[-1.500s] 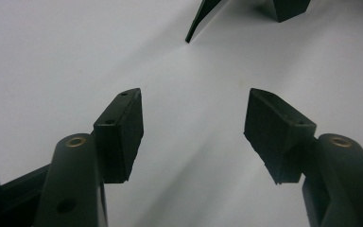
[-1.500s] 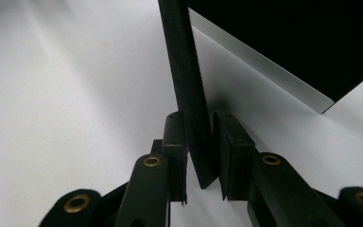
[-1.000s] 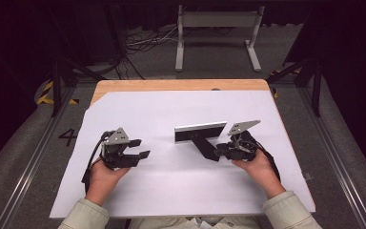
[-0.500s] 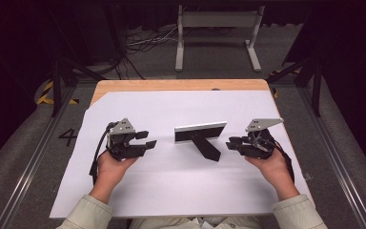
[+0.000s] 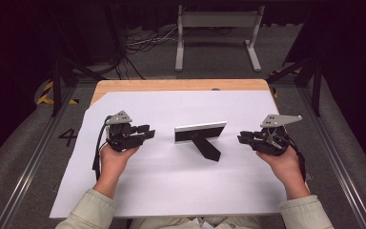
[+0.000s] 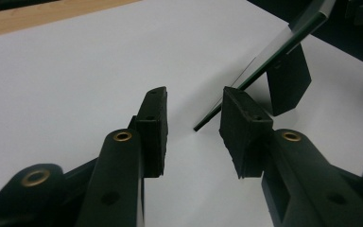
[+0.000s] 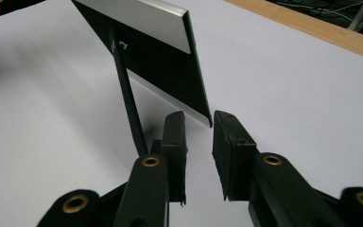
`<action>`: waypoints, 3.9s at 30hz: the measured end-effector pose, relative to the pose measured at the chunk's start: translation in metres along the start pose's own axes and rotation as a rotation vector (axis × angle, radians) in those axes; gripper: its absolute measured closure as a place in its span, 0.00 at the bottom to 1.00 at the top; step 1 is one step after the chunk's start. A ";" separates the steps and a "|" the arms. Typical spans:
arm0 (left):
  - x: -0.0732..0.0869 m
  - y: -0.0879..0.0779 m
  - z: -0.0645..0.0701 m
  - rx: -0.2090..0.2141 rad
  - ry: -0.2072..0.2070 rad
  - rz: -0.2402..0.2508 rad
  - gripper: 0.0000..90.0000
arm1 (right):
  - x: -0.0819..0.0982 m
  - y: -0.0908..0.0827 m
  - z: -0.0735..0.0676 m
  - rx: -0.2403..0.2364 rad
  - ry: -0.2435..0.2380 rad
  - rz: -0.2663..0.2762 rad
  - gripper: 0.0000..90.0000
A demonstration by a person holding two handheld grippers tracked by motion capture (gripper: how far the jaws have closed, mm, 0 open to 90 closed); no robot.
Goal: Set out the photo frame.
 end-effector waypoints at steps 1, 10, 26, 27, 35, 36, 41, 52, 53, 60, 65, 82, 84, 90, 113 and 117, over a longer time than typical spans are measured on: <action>0.000 0.002 -0.002 0.003 -0.010 -0.009 0.72 | 0.000 -0.001 0.001 0.003 0.003 0.002 0.82; 0.001 0.020 -0.002 0.088 -0.126 -0.033 0.90 | 0.001 -0.009 0.007 0.018 0.016 0.014 0.82; 0.010 0.064 -0.010 0.038 -0.169 -0.098 1.00 | 0.009 -0.024 0.007 0.035 0.033 0.020 0.81; 0.011 0.068 -0.011 0.024 -0.176 -0.102 1.00 | 0.009 -0.025 0.007 0.040 0.031 0.021 0.81; 0.016 0.086 -0.009 -0.036 -0.153 -0.144 0.98 | 0.015 -0.037 0.008 0.060 0.047 0.024 0.81; 0.016 0.088 -0.009 -0.052 -0.141 -0.165 0.98 | 0.016 -0.038 0.007 0.060 0.048 0.023 0.81; 0.017 0.099 -0.001 -0.053 -0.086 -0.180 1.00 | 0.018 -0.041 0.007 0.066 0.053 0.022 0.81; 0.023 0.113 0.000 0.019 -0.079 -0.202 1.00 | 0.024 -0.047 0.007 0.075 0.063 0.018 0.81; 0.023 0.113 0.000 0.020 -0.088 -0.205 1.00 | 0.025 -0.047 0.006 0.074 0.066 0.017 0.81; 0.027 0.116 0.000 0.033 -0.091 -0.223 1.00 | 0.025 -0.045 0.005 0.064 0.063 0.016 0.80; 0.028 0.117 0.001 0.042 -0.098 -0.233 1.00 | 0.025 -0.045 0.004 0.060 0.066 0.015 0.80; 0.039 0.110 0.011 0.083 -0.097 -0.317 1.00 | 0.017 -0.046 0.004 0.056 0.057 0.036 0.79; 0.042 0.108 0.013 0.091 -0.087 -0.334 1.00 | 0.016 -0.046 0.004 0.054 0.057 0.038 0.79; 0.049 0.105 0.021 0.100 -0.055 -0.380 1.00 | 0.012 -0.044 0.003 0.045 0.051 0.042 0.79; 0.073 0.092 0.051 0.164 0.014 -0.465 1.00 | -0.004 -0.035 0.003 0.019 0.024 0.055 0.79; 0.075 0.093 0.058 0.179 0.029 -0.476 1.00 | -0.006 -0.034 0.003 0.016 0.025 0.056 0.79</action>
Point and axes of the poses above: each handheld gripper's, and its own axes: y roughly forward along the jaws, x roughly out of its underside, z roughly to its right, the point moved 10 cm from there along y, roughly forward along the jaws, and after that the axes turned 9 degrees about -y, right-handed, at the moved point
